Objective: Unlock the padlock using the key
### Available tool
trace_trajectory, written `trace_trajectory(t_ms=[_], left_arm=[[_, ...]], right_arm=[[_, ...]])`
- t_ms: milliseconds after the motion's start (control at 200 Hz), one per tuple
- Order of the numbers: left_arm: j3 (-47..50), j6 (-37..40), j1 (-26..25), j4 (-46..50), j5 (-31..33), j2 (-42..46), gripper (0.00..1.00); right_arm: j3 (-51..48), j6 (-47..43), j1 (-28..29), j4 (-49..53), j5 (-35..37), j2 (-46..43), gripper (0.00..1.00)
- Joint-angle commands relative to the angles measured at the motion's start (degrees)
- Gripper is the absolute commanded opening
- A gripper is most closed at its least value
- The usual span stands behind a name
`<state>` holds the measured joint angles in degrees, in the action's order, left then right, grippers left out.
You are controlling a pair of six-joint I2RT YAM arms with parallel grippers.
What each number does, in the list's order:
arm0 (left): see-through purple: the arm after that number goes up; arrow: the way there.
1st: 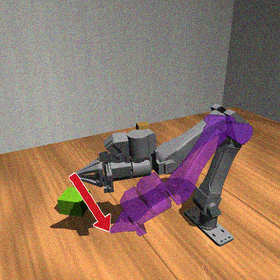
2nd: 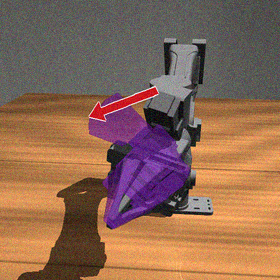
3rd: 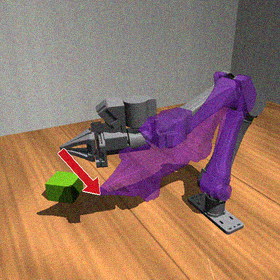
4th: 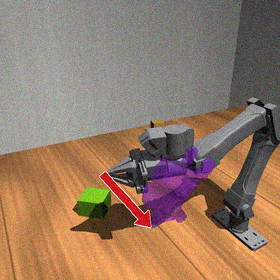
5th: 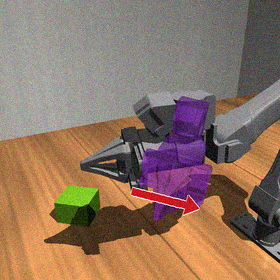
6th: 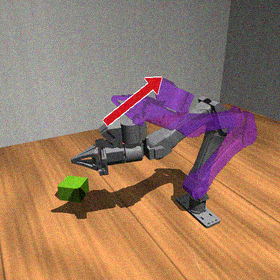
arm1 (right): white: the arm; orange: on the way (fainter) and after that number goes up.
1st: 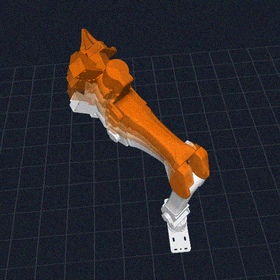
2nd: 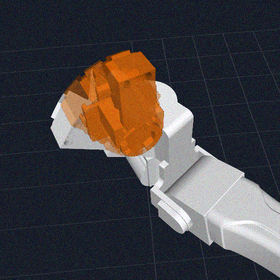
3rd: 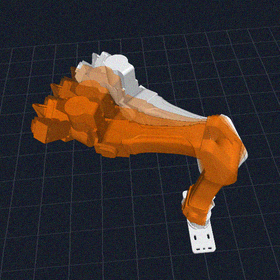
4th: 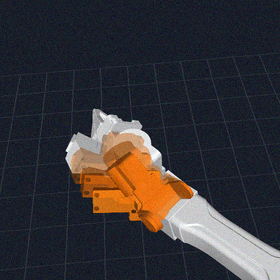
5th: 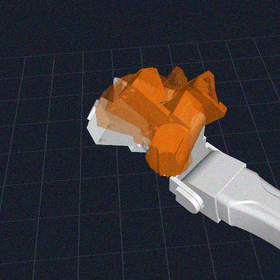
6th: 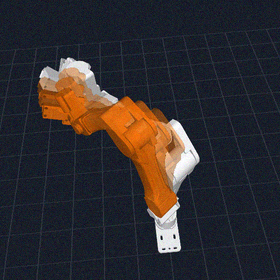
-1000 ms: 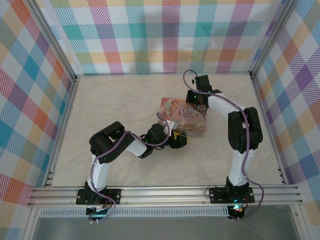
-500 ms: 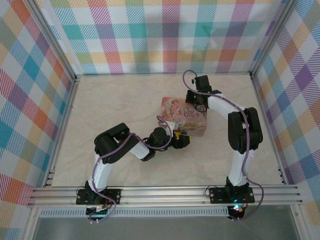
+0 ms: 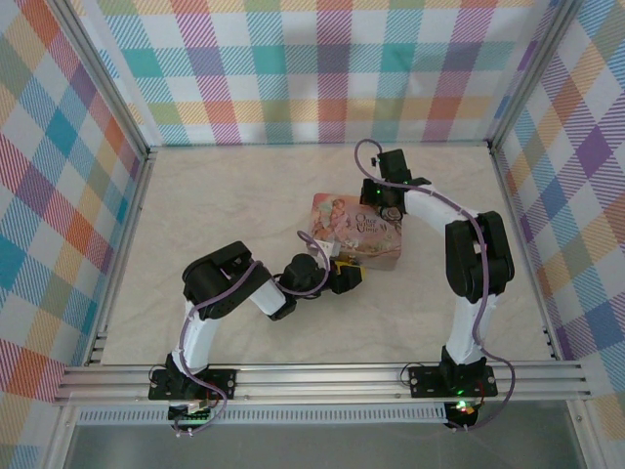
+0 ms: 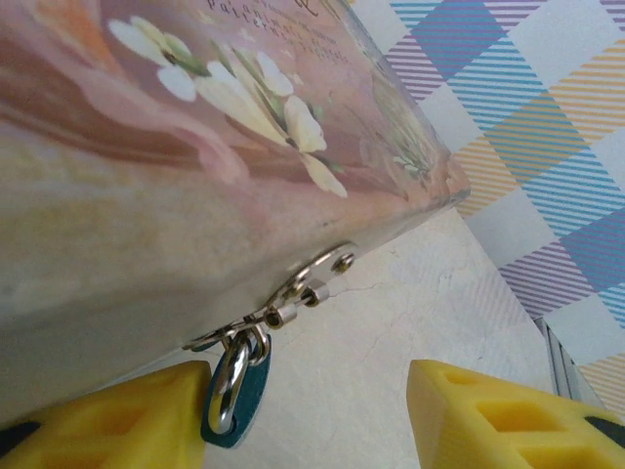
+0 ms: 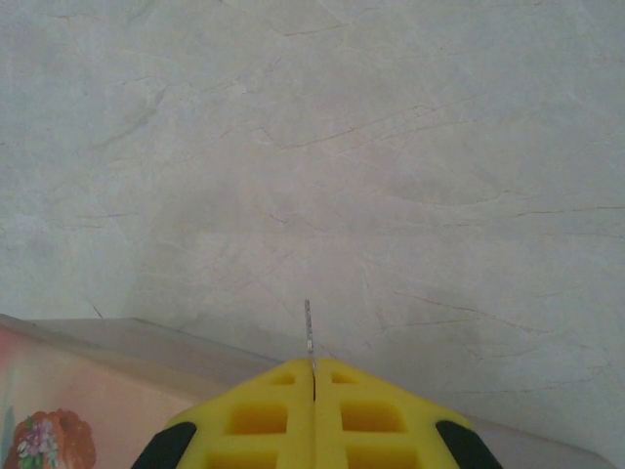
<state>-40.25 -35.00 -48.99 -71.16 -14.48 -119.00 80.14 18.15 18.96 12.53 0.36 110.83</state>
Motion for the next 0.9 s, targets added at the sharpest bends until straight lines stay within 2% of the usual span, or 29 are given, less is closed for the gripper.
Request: trace_trajectory(t_ms=[0, 230, 420, 490, 555, 585, 830, 895], left_arm=[[-0.80, -0.20, 0.50, -3.36, -1.17, 1.84, 0.56], [-4.77, -0.47, -0.06, -2.20, -2.59, -1.16, 0.68], [-7.82, -0.99, -0.53, -1.36, -4.57, -2.72, 0.70], [-7.78, -1.32, -0.47, -1.52, -5.39, -2.86, 0.60], [-6.54, -1.88, -0.29, -1.70, -4.33, -2.22, 0.57], [-5.98, -2.00, -0.07, -1.66, -4.12, -1.91, 0.52], [-2.90, -2.52, 2.05, 0.68, -3.55, -1.04, 0.36], [-3.41, -2.44, 2.30, 2.30, -3.91, -1.30, 0.24]], right_arm=[[-2.48, 1.02, 0.93, 4.16, -2.38, -0.52, 0.00], [-3.01, 1.25, 1.08, 3.77, -2.73, -0.43, 0.00], [-3.39, 1.36, 1.17, 3.47, -2.71, -0.52, 0.00], [-3.63, 1.31, 1.16, 3.42, -2.65, -0.64, 0.00], [-3.85, 1.14, 1.15, 3.41, -2.39, -0.91, 0.00], [-3.97, 0.97, 1.17, 3.48, -2.25, -1.02, 0.00], [-4.59, 0.57, 1.16, 3.75, -1.85, -3.21, 0.00], [-4.74, 0.56, 1.17, 3.79, -1.85, -3.98, 0.00]])
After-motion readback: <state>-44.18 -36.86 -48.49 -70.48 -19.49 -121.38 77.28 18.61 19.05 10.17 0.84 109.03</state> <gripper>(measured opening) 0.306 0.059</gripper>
